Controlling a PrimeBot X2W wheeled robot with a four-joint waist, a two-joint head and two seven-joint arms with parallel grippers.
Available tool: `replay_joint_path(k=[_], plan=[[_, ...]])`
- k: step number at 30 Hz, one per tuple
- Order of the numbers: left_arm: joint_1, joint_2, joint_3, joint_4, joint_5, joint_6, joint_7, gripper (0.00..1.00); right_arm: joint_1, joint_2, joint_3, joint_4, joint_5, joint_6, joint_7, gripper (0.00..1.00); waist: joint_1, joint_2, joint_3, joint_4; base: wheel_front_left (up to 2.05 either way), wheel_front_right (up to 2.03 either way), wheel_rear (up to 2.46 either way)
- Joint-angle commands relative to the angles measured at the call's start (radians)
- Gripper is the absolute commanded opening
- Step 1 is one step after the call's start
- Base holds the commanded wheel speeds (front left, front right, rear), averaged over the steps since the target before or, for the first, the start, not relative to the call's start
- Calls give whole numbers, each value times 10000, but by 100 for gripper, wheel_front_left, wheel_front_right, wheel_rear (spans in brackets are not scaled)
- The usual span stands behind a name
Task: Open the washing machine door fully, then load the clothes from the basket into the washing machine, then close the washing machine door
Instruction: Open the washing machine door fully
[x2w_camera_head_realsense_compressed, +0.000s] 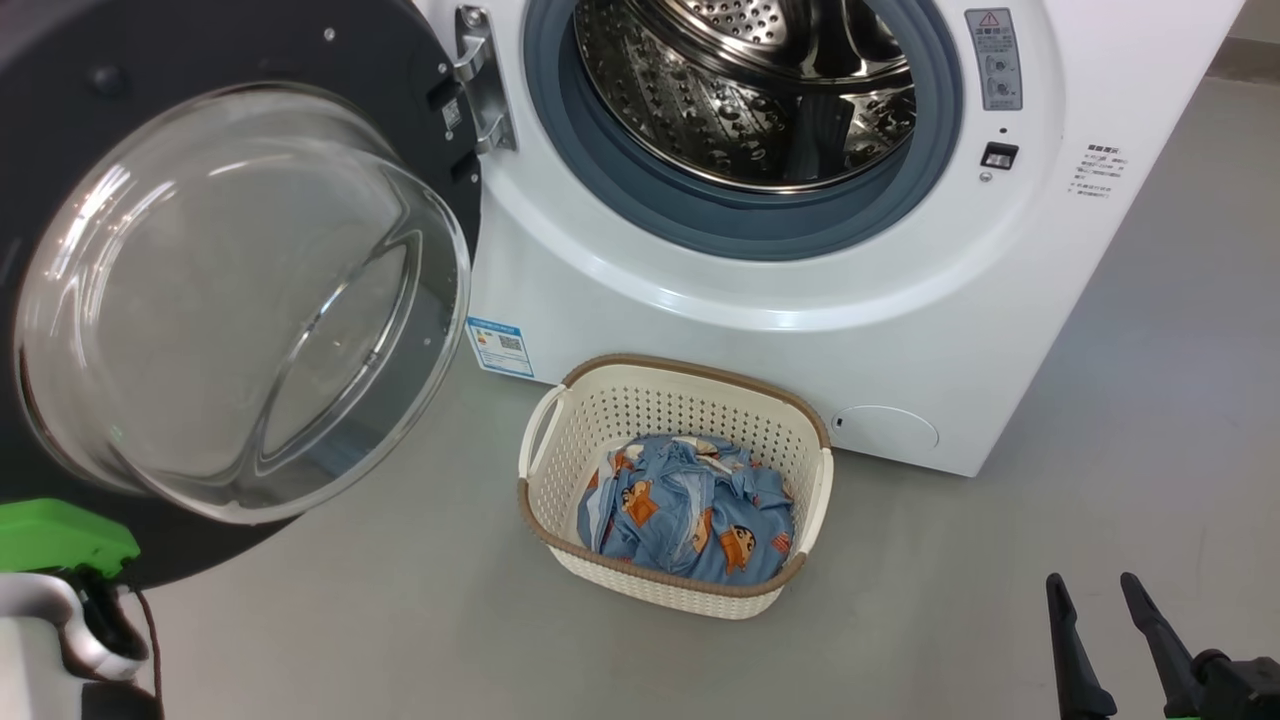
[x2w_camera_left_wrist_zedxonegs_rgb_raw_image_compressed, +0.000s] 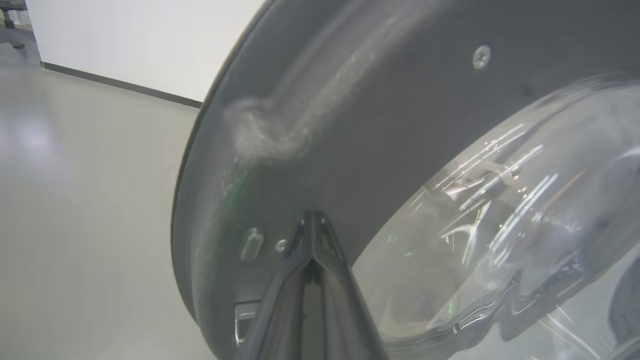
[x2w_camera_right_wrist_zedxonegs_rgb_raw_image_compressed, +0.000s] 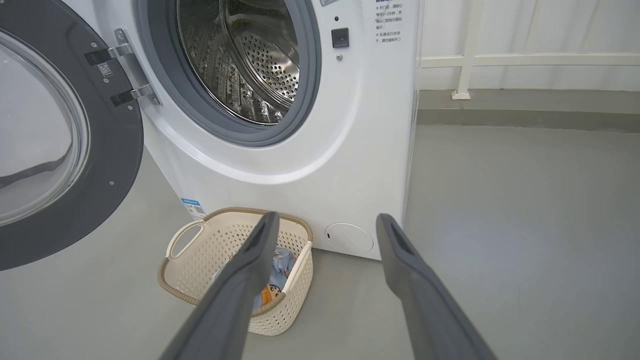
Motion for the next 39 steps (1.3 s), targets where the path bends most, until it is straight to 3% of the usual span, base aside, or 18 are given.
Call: replay_joint_path(k=[1, 2, 4, 6, 7, 8, 14, 23, 28, 39], plan=[[-292, 381, 265, -414, 76, -61, -64, 0, -298, -98, 223, -214, 69, 16, -120, 100, 0, 0, 4, -17, 0, 0, 0], [-245, 287, 301, -604, 106, -111, -64, 0, -313, -85, 206, -217, 71, 16, -120, 100, 0, 0, 7, -24, 0, 0, 0], [-145, 94, 312, -1145, 194, -253, -64, 43, -333, -57, 134, -242, 80, 16, -120, 100, 0, 0, 42, -9, 0, 0, 0], [-15, -113, 267, -1597, 227, -385, -64, 70, -347, -32, 65, -254, 81, 16, -120, 100, 0, 0, 67, 36, 0, 0, 0], [61, -192, 197, -1797, 268, -436, -64, 97, -352, -18, 44, -257, 77, 16, -120, 100, 0, 0, 79, 59, 0, 0, 0], [129, -264, 140, -1965, 238, -483, -64, 100, -364, -4, 40, -256, 74, 16, -120, 100, 0, 0, 91, 74, 0, 0, 0], [588, -413, -595, -3021, -265, -650, -64, 100, -515, 58, 103, -210, 98, 16, -120, 100, 0, 0, 97, 33, 0, 0, 0], [1995, -421, -4097, -5084, -1901, -308, -64, 100, -754, 100, 233, -243, 89, 16, -120, 100, 0, 0, 210, -416, 0, 0, 0], [2517, -421, -5645, -5195, -1927, -61, -64, 100, -941, 103, 417, -325, -3, 16, -120, 100, 0, 0, 276, -880, 0, 0, 0], [3422, -422, -6085, -4802, -1135, 34, -64, 100, -1071, 119, 650, -658, -93, 16, -120, 100, 0, 0, 339, -2204, 0, 0, 0]])
